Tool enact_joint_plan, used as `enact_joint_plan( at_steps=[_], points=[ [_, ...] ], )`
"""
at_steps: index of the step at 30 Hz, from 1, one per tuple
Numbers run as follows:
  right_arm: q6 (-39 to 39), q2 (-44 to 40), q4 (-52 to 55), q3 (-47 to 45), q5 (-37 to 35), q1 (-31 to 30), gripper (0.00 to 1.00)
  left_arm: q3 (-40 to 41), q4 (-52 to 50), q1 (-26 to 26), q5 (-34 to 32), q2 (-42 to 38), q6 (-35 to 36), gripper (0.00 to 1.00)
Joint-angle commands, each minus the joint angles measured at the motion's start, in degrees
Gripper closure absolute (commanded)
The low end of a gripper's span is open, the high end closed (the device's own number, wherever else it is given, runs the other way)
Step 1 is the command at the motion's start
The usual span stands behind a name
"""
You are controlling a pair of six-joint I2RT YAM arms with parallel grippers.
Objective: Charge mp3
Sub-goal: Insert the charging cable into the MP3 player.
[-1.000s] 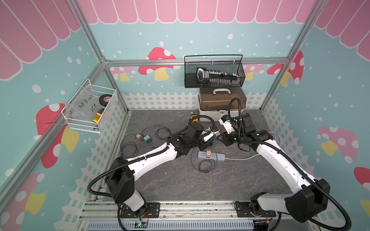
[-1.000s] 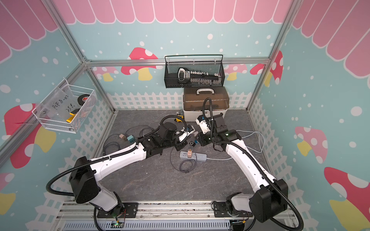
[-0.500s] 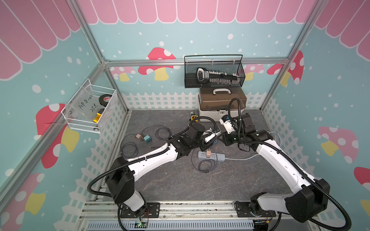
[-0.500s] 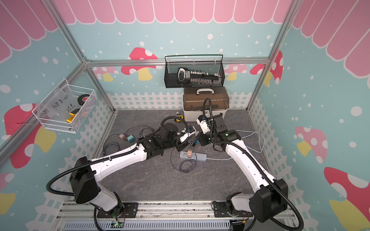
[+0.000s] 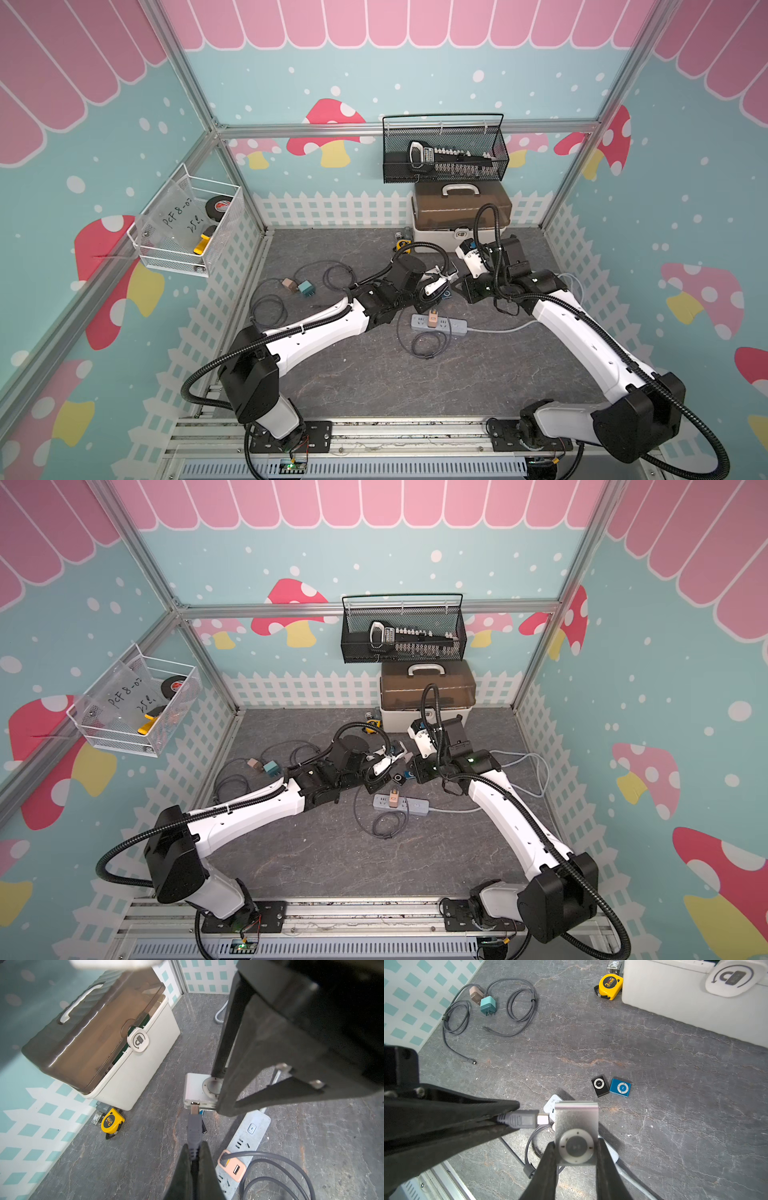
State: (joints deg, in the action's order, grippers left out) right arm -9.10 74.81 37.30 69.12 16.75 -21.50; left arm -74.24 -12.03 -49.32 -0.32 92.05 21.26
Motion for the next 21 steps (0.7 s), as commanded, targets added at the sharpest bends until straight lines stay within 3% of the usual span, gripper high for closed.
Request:
enact_joint_plan(
  at_steps=[1,16,21],
  points=[
    [-0.12,-1.42,-0.16,-0.02,1.73,-0.56,0.89,-0.29,1.31,-0.43,-0.55,1.1,0.72,1.0],
    [0.04,-1.37,-0.36,-0.39,5.33,-0.6,0.9,-0.47,2.01,-0.67,-1.87,1.83,0.72,1.0],
    [0.57,-1.62,0.2,-0.23,4.87,-0.59,0.9,-0.39,1.66,-0.75,-3.41,1.88,3.94,1.0]
  ],
)
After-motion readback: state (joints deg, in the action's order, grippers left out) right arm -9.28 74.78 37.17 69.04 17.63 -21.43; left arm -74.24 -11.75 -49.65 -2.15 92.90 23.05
